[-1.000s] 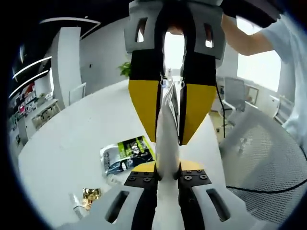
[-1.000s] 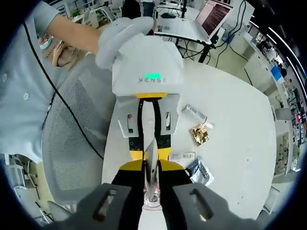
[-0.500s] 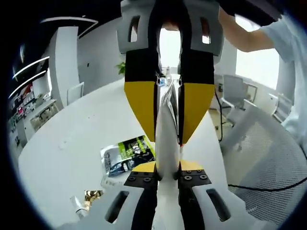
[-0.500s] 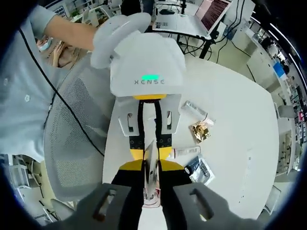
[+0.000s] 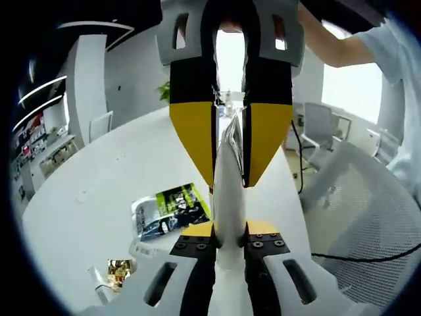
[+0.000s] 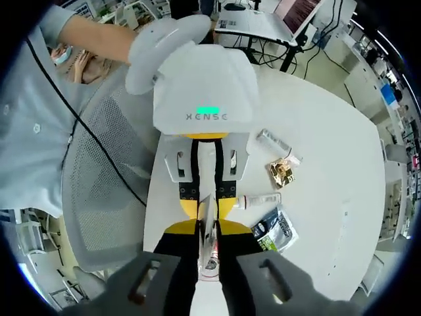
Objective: Arrange the skincare products in the storage area until every visible bottle or jar stands upright without overlapping.
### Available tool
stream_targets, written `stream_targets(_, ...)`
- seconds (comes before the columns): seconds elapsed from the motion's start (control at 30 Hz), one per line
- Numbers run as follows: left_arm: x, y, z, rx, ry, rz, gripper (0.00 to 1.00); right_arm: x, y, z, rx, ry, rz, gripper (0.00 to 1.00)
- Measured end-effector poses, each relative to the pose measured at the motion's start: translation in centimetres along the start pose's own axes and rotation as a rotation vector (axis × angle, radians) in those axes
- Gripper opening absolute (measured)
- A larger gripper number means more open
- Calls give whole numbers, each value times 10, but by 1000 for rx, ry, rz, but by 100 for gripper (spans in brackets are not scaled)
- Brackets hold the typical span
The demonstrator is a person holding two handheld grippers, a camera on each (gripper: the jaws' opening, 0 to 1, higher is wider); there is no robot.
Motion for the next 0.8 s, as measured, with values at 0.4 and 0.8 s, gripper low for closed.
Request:
stream_targets(0.4,-11,-5,-3,10,42,68,13,-1,-8,1,-15,2,-33,7)
stream_targets(0.8,-28,-4,-13,30,8,40,21,-2,-8,4,-5,-17,-54,6)
Point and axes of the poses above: the point that each gripper's makers call its tool centre point, and the gripper's own axes: y roughly backward along the fingers, z roughly to its right, x roughly out of its top, the point moved 1 cm from there along y, roughly backward along the fingers, and after that the axes turned 8 degrees about -z, right-handed, at the moved point
